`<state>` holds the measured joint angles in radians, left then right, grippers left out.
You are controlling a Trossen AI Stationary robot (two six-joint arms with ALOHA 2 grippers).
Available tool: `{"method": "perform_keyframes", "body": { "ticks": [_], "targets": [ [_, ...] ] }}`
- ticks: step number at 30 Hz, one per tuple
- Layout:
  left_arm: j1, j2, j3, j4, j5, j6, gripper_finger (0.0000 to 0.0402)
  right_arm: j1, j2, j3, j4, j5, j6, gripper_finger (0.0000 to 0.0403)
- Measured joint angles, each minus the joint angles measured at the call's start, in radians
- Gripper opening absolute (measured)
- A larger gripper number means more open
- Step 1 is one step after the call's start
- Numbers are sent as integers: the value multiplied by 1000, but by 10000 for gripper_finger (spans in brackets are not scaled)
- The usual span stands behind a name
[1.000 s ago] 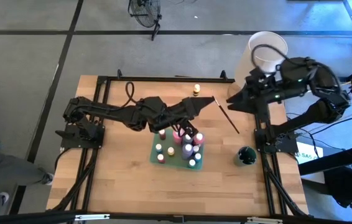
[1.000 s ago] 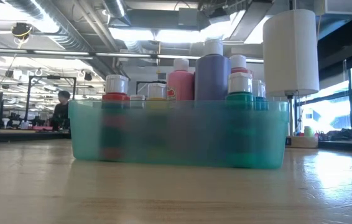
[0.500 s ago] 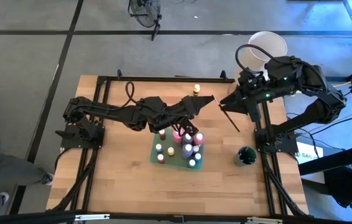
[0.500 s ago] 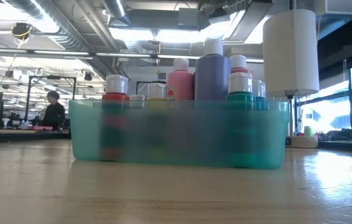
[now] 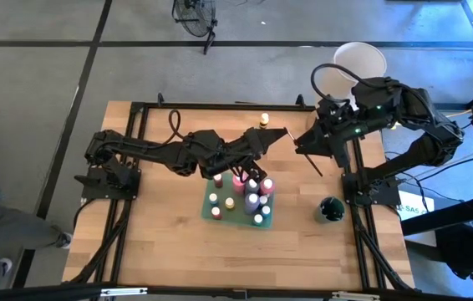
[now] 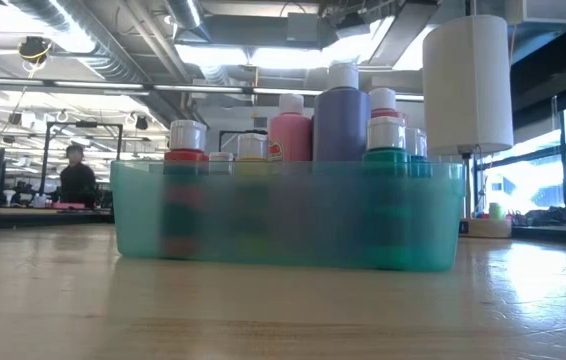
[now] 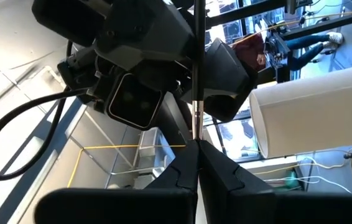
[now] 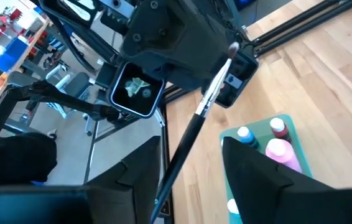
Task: Pick & Place Paint Supplies
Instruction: Put the black eyeshadow brush into the green cup
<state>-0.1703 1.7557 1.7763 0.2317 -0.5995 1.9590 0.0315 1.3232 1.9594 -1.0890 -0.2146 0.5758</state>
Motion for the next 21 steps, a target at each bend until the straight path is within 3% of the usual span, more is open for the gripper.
{"method": "perform_keyframes", "body": {
  "ticks": [21],
  "targets": [
    [-2,-3,0,4,-53,-10,1,-2,1,0,-24,8,-34,26]
  ]
}}
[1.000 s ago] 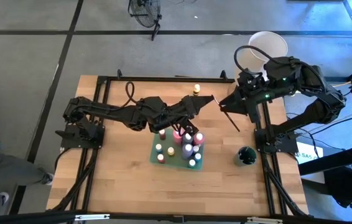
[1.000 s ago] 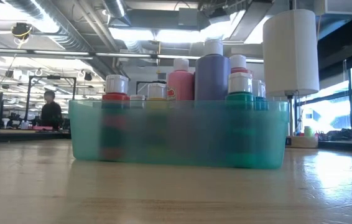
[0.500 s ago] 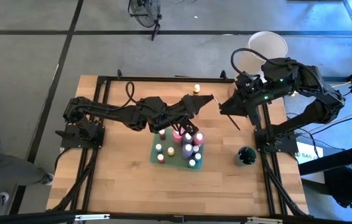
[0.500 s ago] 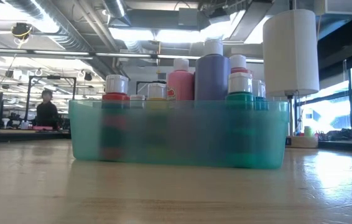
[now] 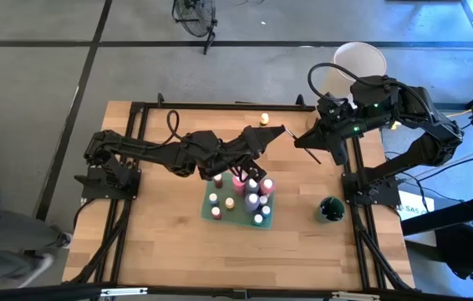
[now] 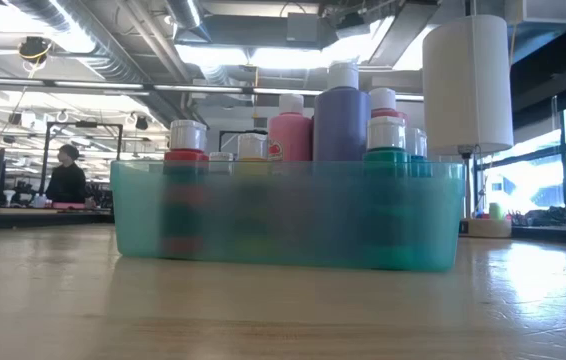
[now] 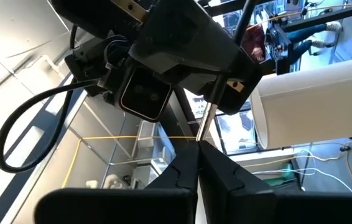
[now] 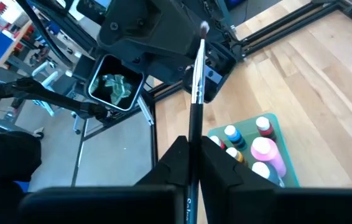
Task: Pick & Place Paint Supplies
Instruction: Put the black eyeshadow brush into the green cup
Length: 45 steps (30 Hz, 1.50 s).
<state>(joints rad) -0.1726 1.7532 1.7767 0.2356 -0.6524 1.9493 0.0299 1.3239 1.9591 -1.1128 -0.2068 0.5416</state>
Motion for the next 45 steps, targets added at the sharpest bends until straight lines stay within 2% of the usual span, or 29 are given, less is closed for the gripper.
{"method": "perform_keyframes", "body": {
  "ticks": [10,18,23,26,29,32,35,37,41,45],
  "targets": [
    [0,0,0,-3,18,-66,18,1,0,0,-10,2,-32,17],
    [5,-3,0,4,60,-177,63,2,-15,1,-2,-7,-34,17],
    [21,-7,-1,32,28,-212,94,3,-43,76,-53,-4,-47,17],
    [32,-7,-2,93,-69,-195,108,11,-61,138,-128,46,-63,17],
    [52,-8,-2,180,-243,-200,113,28,-93,185,-229,134,-68,17],
    [87,-8,-2,267,-424,-291,111,54,-144,201,-337,190,-67,17],
    [123,-21,-2,296,-504,-421,105,71,-195,201,-437,210,-63,17],
    [146,-25,-1,300,-520,-496,101,76,-235,199,-463,190,-56,17],
    [192,-22,-1,281,-568,-658,95,78,-338,197,-458,32,-58,17],
    [206,-22,-1,183,-609,-941,90,69,-447,196,-458,-76,-70,17]
  ]
}}
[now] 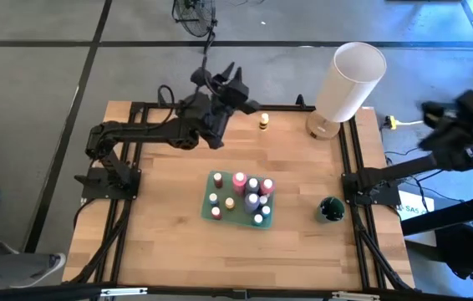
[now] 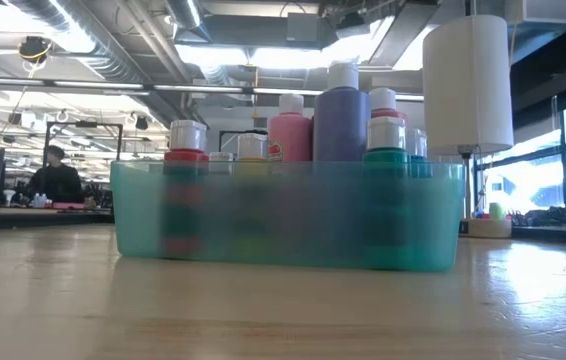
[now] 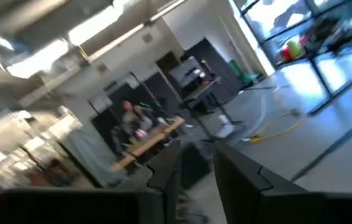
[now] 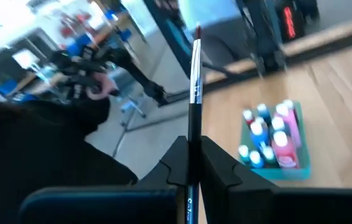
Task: Pick & Place Paint Supplies
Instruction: Put the black eyeshadow brush into the green cup
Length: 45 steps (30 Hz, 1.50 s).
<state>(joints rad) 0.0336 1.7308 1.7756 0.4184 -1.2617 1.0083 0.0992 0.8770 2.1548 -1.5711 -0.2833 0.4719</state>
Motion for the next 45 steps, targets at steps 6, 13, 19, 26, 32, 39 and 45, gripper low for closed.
{"method": "perform_keyframes", "body": {
  "ticks": [6,13,19,26,32,39,45],
  "targets": [
    [-35,1,0,-56,38,-277,86,-115,-217,-51,1,-80,-149,17],
    [-95,1,0,-57,18,-343,83,-379,-502,-232,73,-179,-222,17],
    [-134,1,0,-57,0,-343,81,-637,-581,-362,202,-357,-380,17],
    [-102,1,0,-57,2,-288,77,-895,-579,-517,195,-403,-435,18],
    [-65,1,0,-108,-7,-261,77,-1041,-624,-668,251,-616,-493,16],
    [-45,1,0,-134,-47,-194,78,-1139,-819,-811,280,-701,-452,16],
    [-28,1,0,-131,42,-290,74,-1174,-863,-801,215,-741,-466,16]
  ]
}}
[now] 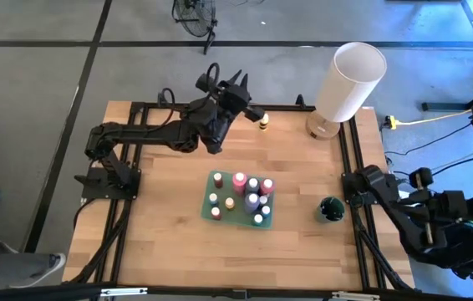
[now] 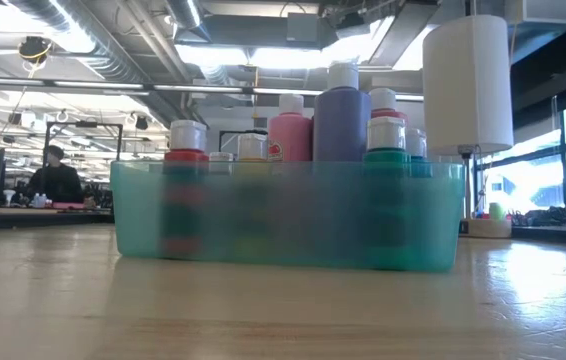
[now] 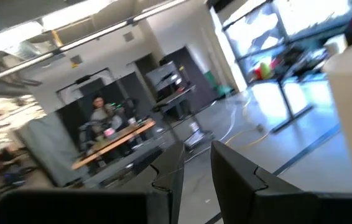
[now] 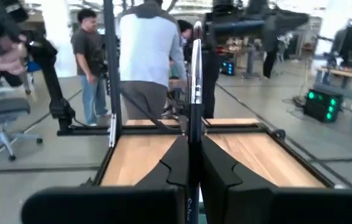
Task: Pick & Place Paint Supplies
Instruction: Put the black eyeshadow brush into the green cup
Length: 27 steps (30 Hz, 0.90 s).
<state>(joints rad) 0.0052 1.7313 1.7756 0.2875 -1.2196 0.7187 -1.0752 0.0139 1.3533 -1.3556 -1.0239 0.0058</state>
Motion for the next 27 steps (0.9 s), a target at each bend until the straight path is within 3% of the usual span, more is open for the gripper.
{"method": "perform_keyframes", "body": {
  "ticks": [4,9,12,18,27],
  "targets": [
    [11,0,0,4,88,-98,68,-60,-9,-43,-54,-84,-93,16],
    [9,0,0,0,130,-240,62,-126,-9,-142,-166,-302,-286,16],
    [-5,0,0,0,159,-313,59,-90,-9,-210,-175,-372,-327,16],
    [-45,0,0,-2,247,-409,51,72,-9,-233,-174,-288,-358,16],
    [-103,0,0,-4,253,-525,37,365,-9,-280,-140,-146,-468,16]
  ]
}}
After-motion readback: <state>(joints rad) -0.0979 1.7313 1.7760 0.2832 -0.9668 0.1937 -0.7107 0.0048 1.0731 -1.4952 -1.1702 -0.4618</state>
